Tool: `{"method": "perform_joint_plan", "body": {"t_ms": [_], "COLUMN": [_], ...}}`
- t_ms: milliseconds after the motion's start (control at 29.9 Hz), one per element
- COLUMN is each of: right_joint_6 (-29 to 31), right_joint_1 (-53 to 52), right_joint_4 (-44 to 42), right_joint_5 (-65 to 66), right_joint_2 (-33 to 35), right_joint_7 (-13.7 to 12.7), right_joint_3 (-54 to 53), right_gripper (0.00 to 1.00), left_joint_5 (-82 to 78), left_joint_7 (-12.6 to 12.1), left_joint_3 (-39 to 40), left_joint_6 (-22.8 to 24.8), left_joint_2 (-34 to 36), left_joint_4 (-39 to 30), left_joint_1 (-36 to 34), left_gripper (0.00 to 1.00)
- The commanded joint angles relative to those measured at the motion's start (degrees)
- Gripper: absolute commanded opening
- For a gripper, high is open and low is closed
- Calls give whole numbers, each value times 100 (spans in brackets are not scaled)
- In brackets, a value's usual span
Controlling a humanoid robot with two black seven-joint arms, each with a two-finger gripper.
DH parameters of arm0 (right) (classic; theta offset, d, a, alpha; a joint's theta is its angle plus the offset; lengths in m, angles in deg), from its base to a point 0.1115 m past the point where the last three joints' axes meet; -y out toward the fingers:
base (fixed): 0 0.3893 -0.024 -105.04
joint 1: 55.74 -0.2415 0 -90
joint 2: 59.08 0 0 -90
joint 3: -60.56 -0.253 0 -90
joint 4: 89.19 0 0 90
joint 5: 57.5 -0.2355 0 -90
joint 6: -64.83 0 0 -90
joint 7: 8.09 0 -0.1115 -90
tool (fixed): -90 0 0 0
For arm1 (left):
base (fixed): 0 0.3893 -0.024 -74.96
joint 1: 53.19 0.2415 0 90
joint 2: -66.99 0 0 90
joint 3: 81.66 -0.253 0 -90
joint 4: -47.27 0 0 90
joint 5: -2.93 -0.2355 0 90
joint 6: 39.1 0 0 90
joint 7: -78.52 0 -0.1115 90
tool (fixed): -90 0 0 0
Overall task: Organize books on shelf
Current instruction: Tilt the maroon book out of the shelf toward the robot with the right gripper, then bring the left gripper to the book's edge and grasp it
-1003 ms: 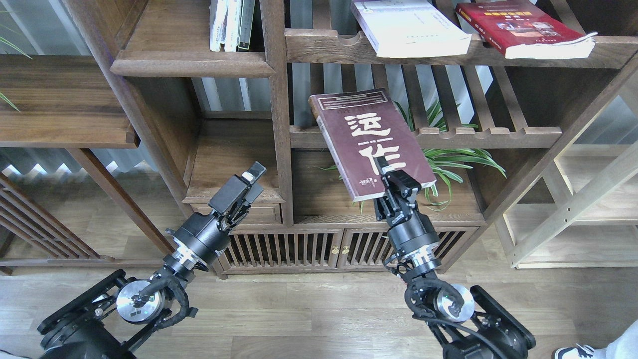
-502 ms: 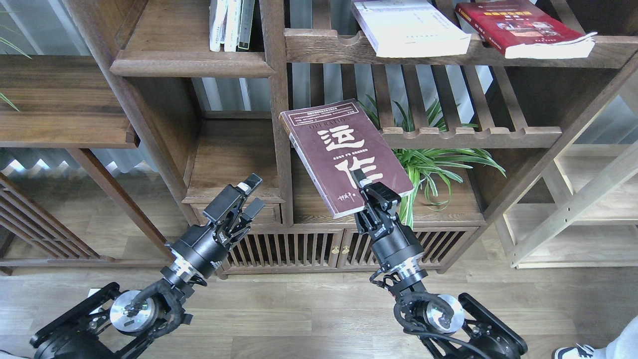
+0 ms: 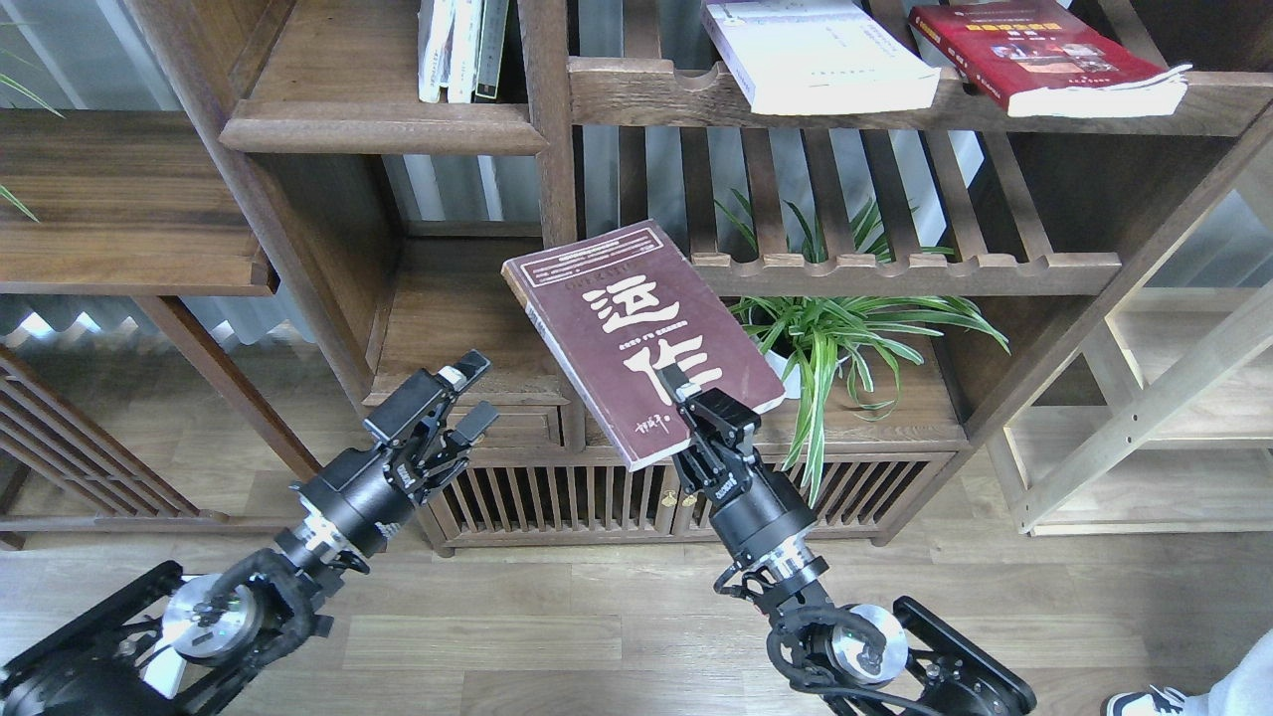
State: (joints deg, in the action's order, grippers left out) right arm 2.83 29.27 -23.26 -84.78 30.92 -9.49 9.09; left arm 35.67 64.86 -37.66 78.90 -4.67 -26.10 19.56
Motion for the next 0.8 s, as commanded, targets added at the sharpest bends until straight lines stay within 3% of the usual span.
{"method": "perform_joint_plan", "body": {"t_ms": [0,769], "right_joint_6": [0,0], "right_joint_1": [7,165], "right_joint_4": [0,-9], "right_joint_5": [65,557], "right_joint_2": [0,0], "right_joint_7": [-1,-10], "right_joint_3": [75,594], "right_gripper": [3,3], "left_joint_5": [259,312], "left_joint_7": [-330,-533], "left_joint_3": [21,-40], "left_joint_6": [0,0], "left_joint_2": [73,398], "left_joint_4": [-45,-1], "left_joint_1": [-15,-244], "left_gripper": [95,98]}}
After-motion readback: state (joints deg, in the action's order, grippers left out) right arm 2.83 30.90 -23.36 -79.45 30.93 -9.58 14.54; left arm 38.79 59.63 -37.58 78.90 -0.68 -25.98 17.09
